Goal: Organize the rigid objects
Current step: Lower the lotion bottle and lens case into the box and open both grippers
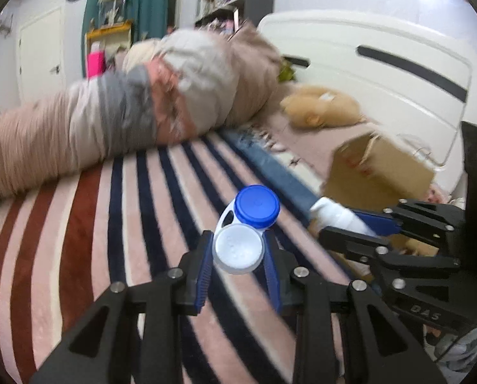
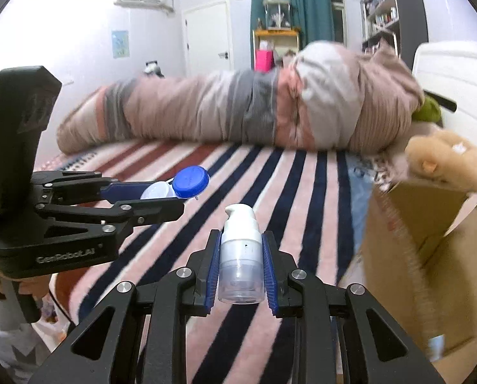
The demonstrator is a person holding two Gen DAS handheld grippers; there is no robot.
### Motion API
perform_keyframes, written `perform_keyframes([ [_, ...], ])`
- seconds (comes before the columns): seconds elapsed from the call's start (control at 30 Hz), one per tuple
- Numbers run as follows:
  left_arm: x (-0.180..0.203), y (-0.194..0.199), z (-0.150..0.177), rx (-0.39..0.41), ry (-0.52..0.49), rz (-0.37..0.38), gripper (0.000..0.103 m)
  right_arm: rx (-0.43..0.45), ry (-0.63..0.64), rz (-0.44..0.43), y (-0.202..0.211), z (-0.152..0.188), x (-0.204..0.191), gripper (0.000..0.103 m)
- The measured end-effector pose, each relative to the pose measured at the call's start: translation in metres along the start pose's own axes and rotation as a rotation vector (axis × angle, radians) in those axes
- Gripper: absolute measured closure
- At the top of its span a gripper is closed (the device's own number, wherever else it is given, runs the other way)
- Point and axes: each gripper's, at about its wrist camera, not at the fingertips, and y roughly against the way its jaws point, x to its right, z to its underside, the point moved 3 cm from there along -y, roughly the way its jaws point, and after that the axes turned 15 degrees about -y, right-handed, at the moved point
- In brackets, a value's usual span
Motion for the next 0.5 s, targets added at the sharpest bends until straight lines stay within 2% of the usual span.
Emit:
perform_keyframes([
  [0.13, 0.027, 0.017, -0.036, 0.058, -0.051, 0.034, 0.076, 0.051, -0.007, 0.016, 0.037, -0.02, 0.021, 0.083],
  [0.33, 0.081, 0.009, -0.091, 0.125, -0.14, 0.141, 0.076, 0.171, -0.125, 0.125, 0.093, -0.046, 0.102, 0.083],
  [0.4, 0.1, -0.003, -0.108, 0.127, -0.164, 0.179, 0.076, 0.136, -0.134, 0.18, 0.094, -0.049, 0.129, 0.083],
  [0.5, 0.123, -0.023, -0.124, 0.105, -0.2, 0.21, 0.076, 0.013, -0.127, 0.225, 0.073, -0.048, 0.169, 0.083],
])
